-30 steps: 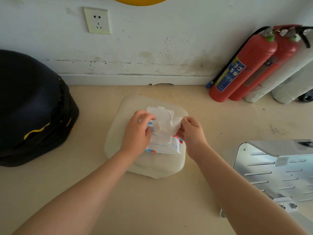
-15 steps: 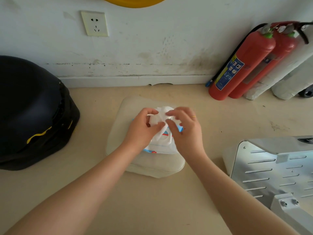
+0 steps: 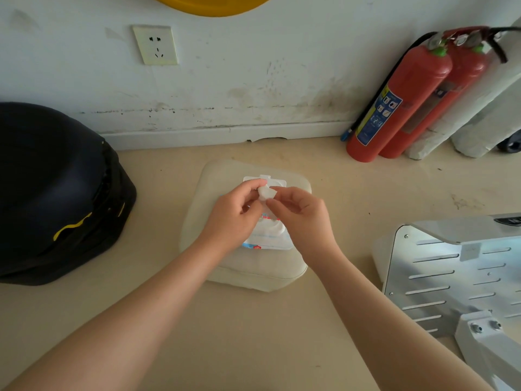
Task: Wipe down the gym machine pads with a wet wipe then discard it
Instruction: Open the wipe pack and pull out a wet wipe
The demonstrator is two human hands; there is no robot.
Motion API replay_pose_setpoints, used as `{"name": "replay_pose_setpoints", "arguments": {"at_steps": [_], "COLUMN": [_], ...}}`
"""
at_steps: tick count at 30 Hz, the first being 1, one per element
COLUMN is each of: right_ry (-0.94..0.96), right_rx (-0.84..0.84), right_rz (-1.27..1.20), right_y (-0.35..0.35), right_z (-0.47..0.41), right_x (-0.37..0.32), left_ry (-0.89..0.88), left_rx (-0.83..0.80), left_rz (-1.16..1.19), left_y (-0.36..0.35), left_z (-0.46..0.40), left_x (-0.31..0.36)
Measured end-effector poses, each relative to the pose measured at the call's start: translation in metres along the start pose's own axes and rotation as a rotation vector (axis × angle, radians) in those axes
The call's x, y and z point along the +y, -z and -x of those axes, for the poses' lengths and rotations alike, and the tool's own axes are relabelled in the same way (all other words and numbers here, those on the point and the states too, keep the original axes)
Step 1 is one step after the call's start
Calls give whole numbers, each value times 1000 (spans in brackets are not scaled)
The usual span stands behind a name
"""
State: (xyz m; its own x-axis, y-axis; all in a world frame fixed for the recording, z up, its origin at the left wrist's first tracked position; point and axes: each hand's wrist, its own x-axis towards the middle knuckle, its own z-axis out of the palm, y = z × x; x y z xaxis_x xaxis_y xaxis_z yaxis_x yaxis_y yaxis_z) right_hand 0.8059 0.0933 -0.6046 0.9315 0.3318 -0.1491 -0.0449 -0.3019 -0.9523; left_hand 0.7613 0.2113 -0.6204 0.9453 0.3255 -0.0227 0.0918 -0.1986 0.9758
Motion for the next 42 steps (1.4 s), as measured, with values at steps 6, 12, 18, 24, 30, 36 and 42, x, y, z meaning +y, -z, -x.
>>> {"name": "replay_pose_setpoints", "arguments": {"at_steps": [6,12,18,24,30,36,42], "right_ry": [-70,-66,-25,-124,-222,223,74], "right_rx": [-10,-147,-84,-38,152,231,150], "right_rz": [-43,-51,-28,-227,-114,306,131], "right_y": [1,-1,9,14,13,4,-17], "right_z": [1,4,1,-4,-11,7,8], "right_x": [-3,-4,-4,-1,2,-6,-10], "left_ry": [-163,-289,-220,170,343,341,300], "left_rx": [55,88,151,229,69,118,43], "left_rz": [-327,-523,-448,30,410,470,564], "left_y": [4,7,5,6,2,1,-3], "left_z": [1,-1,1,-5,-1,-1,3], "left_x": [5,0,-1,1,5,6,10]}}
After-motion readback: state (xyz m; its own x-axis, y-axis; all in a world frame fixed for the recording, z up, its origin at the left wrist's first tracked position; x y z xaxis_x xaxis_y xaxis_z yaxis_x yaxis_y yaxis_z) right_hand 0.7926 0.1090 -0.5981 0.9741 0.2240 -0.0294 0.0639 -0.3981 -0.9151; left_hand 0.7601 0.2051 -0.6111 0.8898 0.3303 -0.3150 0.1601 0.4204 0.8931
